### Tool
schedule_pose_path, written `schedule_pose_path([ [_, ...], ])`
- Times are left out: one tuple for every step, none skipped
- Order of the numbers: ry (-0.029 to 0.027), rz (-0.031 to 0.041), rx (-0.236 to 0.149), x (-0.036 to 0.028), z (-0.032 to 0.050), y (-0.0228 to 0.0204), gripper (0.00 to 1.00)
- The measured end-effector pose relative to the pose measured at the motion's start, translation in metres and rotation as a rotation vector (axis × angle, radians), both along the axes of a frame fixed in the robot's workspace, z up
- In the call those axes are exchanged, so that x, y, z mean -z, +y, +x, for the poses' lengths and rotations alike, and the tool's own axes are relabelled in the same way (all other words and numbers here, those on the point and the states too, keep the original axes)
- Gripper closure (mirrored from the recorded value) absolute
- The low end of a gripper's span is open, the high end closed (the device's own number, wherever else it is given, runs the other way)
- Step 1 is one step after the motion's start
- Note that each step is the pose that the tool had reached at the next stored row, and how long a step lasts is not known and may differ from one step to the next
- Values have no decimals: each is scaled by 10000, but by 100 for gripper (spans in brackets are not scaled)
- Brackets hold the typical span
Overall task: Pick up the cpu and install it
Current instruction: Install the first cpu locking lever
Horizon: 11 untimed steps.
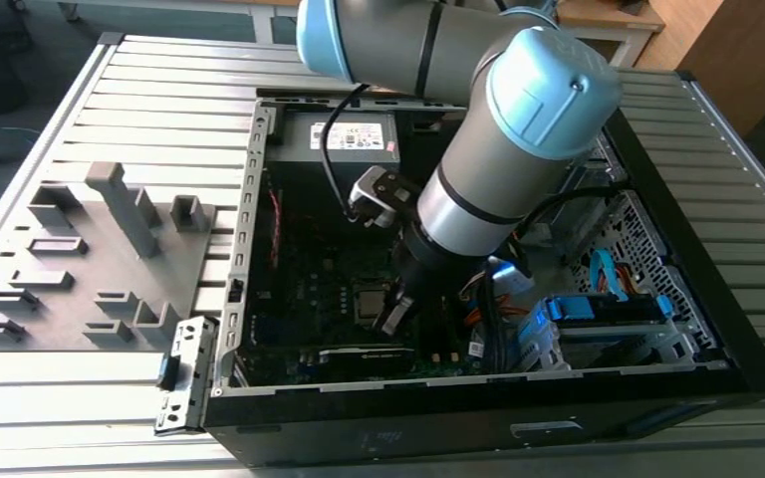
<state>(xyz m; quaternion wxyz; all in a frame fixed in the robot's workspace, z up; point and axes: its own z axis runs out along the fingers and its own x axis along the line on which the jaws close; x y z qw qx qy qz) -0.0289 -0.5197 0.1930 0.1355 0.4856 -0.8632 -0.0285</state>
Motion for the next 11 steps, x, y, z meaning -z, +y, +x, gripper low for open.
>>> schedule_pose_path([
  [0, 2, 1, -8, 0, 3, 89],
  [0, 0, 1, -16, 0, 5, 89],
  [0, 1, 1, -25, 0, 8, 89],
  [0, 1, 1, -34, 0, 11, 89],
  [0, 1, 1, -44, 0, 14, 89],
  [0, 1, 1, -55, 0, 17, 89],
  [0, 2, 2, -69, 0, 19, 89],
  [-1, 2, 1, -84, 1, 21, 89],
  [-1, 2, 1, -101, 1, 23, 89],
  [-1, 3, 1, -120, 2, 25, 89],
  [-1, 4, 1, -143, 2, 26, 89],
])
